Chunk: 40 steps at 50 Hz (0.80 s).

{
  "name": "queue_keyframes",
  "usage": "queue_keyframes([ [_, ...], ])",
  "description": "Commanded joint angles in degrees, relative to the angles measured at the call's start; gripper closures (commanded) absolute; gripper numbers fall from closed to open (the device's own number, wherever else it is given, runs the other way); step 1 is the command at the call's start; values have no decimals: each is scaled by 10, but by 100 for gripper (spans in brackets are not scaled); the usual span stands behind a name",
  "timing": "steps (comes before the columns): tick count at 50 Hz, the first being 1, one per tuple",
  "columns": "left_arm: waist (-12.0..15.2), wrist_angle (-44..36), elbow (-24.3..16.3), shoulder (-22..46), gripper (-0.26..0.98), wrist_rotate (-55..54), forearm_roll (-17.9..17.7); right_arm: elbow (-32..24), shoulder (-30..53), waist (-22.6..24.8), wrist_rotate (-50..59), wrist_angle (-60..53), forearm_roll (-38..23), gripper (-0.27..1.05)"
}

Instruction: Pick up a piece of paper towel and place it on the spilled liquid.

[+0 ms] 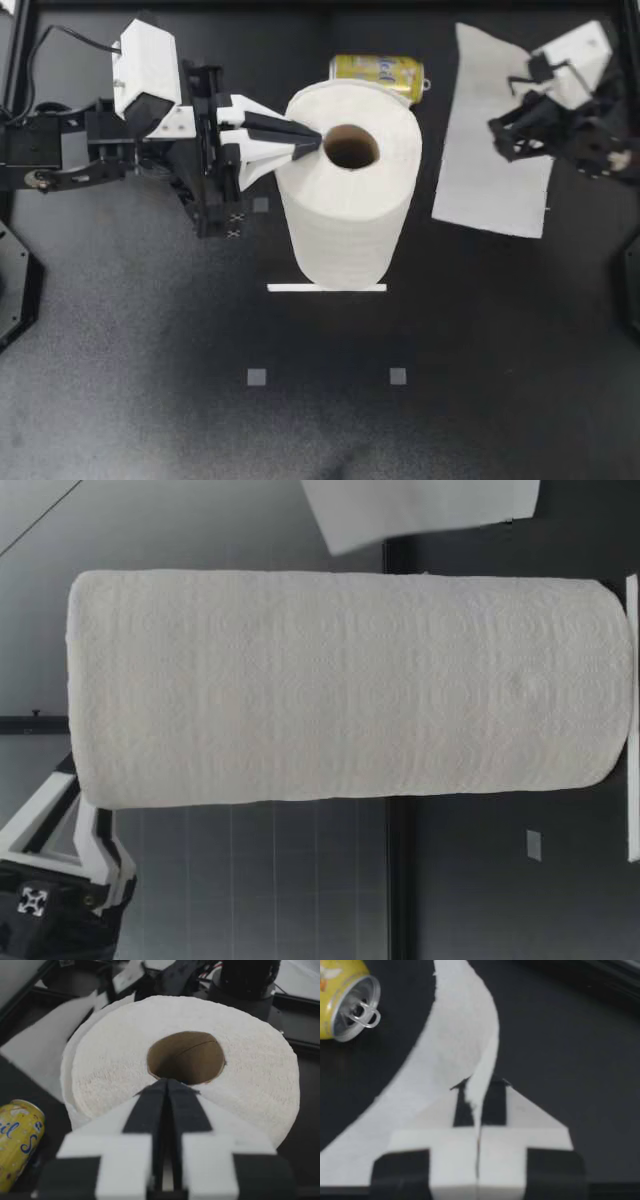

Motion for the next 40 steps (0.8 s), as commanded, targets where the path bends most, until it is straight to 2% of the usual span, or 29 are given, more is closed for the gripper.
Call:
queue_keyframes([
  [1, 10, 8, 8, 22, 61, 4, -1, -28, 31, -21, -1, 1, -14, 93],
  [21, 10, 1, 8, 22, 61, 5, -1, -130, 141, -91, -4, -32, -76, 93],
  [33, 10, 1, 11, 18, 61, 4, -1, -148, 164, -99, -6, -34, -77, 92],
  [40, 10, 1, 9, 18, 61, 6, -1, -148, 171, -99, -6, -39, -77, 82],
])
